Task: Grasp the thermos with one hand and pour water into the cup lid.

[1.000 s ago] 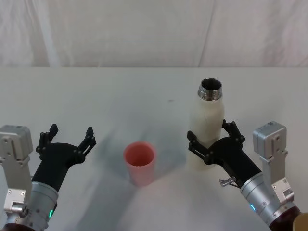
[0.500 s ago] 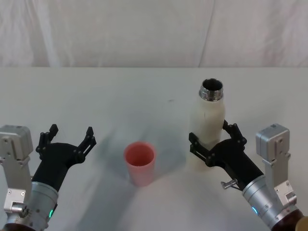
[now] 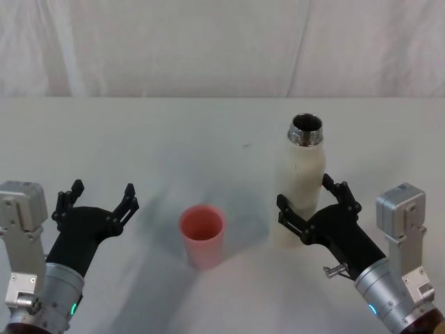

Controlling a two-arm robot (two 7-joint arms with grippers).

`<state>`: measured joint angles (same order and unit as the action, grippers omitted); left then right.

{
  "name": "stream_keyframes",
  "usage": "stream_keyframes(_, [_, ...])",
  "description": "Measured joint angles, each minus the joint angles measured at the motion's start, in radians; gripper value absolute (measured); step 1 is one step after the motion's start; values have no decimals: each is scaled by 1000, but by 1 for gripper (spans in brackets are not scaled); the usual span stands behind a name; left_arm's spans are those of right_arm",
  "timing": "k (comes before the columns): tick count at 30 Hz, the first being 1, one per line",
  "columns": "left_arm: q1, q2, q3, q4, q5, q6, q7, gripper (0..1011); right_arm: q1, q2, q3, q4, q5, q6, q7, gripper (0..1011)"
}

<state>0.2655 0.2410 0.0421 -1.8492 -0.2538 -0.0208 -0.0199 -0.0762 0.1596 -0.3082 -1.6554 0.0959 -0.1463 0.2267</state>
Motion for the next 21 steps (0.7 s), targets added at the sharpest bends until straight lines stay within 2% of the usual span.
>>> stream_keyframes(21, [0,0,0,0,0,0,0,1001,-65,30,23,-63,-20,-7,-11,1001])
